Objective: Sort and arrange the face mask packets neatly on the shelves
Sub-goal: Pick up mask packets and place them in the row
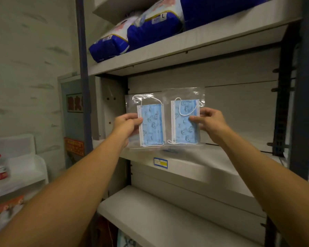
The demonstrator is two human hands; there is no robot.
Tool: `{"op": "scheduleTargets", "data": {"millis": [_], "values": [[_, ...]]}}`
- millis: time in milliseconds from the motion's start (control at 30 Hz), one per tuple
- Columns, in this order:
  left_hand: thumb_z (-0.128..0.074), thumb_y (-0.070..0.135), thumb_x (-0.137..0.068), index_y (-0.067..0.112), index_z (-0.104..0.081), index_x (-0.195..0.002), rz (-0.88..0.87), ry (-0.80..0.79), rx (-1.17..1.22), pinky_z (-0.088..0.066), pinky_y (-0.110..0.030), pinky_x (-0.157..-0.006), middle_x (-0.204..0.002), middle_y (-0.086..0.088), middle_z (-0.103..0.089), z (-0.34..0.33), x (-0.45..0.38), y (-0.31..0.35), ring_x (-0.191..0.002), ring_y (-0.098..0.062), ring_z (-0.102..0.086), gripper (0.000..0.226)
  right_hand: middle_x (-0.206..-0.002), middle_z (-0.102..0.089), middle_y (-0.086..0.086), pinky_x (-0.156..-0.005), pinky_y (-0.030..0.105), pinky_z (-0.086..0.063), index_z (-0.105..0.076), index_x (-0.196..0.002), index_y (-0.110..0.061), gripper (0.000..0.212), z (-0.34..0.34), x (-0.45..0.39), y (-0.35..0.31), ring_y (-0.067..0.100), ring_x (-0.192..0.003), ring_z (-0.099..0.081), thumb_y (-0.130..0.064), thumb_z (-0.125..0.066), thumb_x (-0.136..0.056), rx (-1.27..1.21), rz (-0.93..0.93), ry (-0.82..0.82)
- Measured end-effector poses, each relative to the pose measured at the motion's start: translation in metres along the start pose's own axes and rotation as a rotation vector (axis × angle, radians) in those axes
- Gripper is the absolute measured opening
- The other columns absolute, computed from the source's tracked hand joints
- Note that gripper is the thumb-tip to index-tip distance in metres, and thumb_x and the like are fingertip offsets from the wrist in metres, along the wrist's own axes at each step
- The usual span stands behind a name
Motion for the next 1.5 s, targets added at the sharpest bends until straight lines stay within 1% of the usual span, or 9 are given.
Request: {"op": "scheduleTargets", "data": {"millis": [167,433,533,700,800,933,1067,1267,1500], "values": [[-0.069,0.004,-0.092,0.011,-0.070,-0.103,-0.013,-0.059,-0.002,-0.063,-0.031,-0.070,-0.097,-0.008,-0.077,-0.038,-0.044,-0.016,-0.085,-0.021,-0.076,0.013,-0.104,-0.074,0.009,-0.077,0.040,-0.061,-0.069,-0.098,-0.008,0.022,0.033,-0.036,0.024,0.026,-0.094,-0.075,0.004,-0.077,-0.081,0.014,-0.038,0.069],[-0.071,0.001,-0.090,0.012,-0.069,-0.097,0.023,-0.138,0.044,-0.062,-0.038,-0.080,-0.096,-0.010,-0.077,-0.075,-0.101,-0.046,-0.087,-0.023,-0.076,0.013,-0.112,-0.073,0.015,-0.080,0.040,-0.060,-0.067,-0.114,-0.003,0.032,0.091,-0.052,0.071,0.029,-0.097,-0.073,0.005,-0.074,-0.084,0.091,-0.176,0.174],[-0.070,0.000,-0.090,0.013,-0.065,-0.093,0.048,-0.160,0.070,-0.062,-0.031,-0.069,-0.096,-0.009,-0.076,-0.084,-0.121,-0.056,-0.080,-0.019,-0.075,0.015,-0.115,-0.070,0.019,-0.078,0.042,-0.059,-0.062,-0.121,0.002,0.044,0.106,-0.050,0.088,0.033,-0.100,-0.070,0.004,-0.078,-0.080,0.181,-0.295,0.248],[-0.073,0.000,-0.088,0.008,-0.066,-0.107,0.088,-0.227,0.088,-0.062,-0.033,-0.073,-0.107,-0.014,-0.074,-0.104,-0.155,-0.072,-0.087,-0.022,-0.071,0.022,-0.103,-0.068,0.024,-0.077,0.045,-0.058,-0.059,-0.113,0.014,0.038,0.108,-0.043,0.103,0.034,-0.087,-0.068,0.006,-0.078,-0.081,0.410,-0.463,0.274],[-0.075,0.000,-0.086,0.000,-0.062,-0.124,0.099,-0.285,0.090,-0.055,-0.021,-0.047,-0.089,-0.012,-0.071,-0.119,-0.172,-0.077,-0.059,-0.011,-0.067,0.040,-0.102,-0.068,0.024,-0.081,0.042,-0.059,-0.062,-0.107,0.011,0.034,0.103,-0.046,0.107,0.032,-0.083,-0.069,-0.002,-0.080,-0.082,0.554,-0.560,0.267],[-0.083,0.007,-0.080,-0.002,-0.062,-0.127,0.084,-0.306,0.056,-0.049,-0.023,-0.063,-0.104,-0.018,-0.073,-0.131,-0.192,-0.086,-0.053,-0.009,-0.056,0.053,-0.103,-0.069,0.024,-0.089,0.042,-0.059,-0.064,-0.098,0.006,0.026,0.087,-0.053,0.113,0.032,-0.089,-0.070,-0.006,-0.081,-0.083,0.689,-0.640,0.256],[-0.080,0.005,-0.082,0.000,-0.066,-0.116,0.107,-0.338,0.056,-0.043,-0.017,-0.045,-0.069,-0.003,-0.065,-0.136,-0.200,-0.093,-0.042,-0.006,-0.057,0.037,-0.104,-0.066,0.020,-0.094,0.043,-0.057,-0.062,-0.095,0.003,0.028,0.070,-0.061,0.126,0.032,-0.097,-0.068,-0.012,-0.082,-0.083,0.792,-0.679,0.249],[-0.081,0.004,-0.081,-0.002,-0.066,-0.116,0.131,-0.373,0.083,-0.054,-0.035,-0.079,-0.078,-0.004,-0.067,-0.138,-0.214,-0.105,-0.070,-0.017,-0.064,0.038,-0.086,-0.058,0.017,-0.067,0.035,-0.047,-0.060,-0.082,0.001,0.028,0.059,-0.073,0.142,0.028,-0.073,-0.056,-0.015,-0.084,-0.081,0.869,-0.706,0.236],[-0.082,0.006,-0.080,0.003,-0.065,-0.110,0.128,-0.387,0.049,-0.049,-0.028,-0.068,-0.083,-0.004,-0.068,-0.147,-0.218,-0.113,-0.076,-0.017,-0.063,0.035,-0.074,-0.061,0.013,-0.064,0.033,-0.048,-0.059,-0.082,-0.002,0.043,0.056,-0.074,0.136,0.026,-0.067,-0.057,-0.029,-0.091,-0.071,0.955,-0.666,0.251]]}}
Point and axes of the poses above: each hand's wrist, its own x-axis away from the middle knuckle, its own z-axis out of the back of the hand, y = z × x, the point moved 5 cm from there along -x, towards the middle knuckle
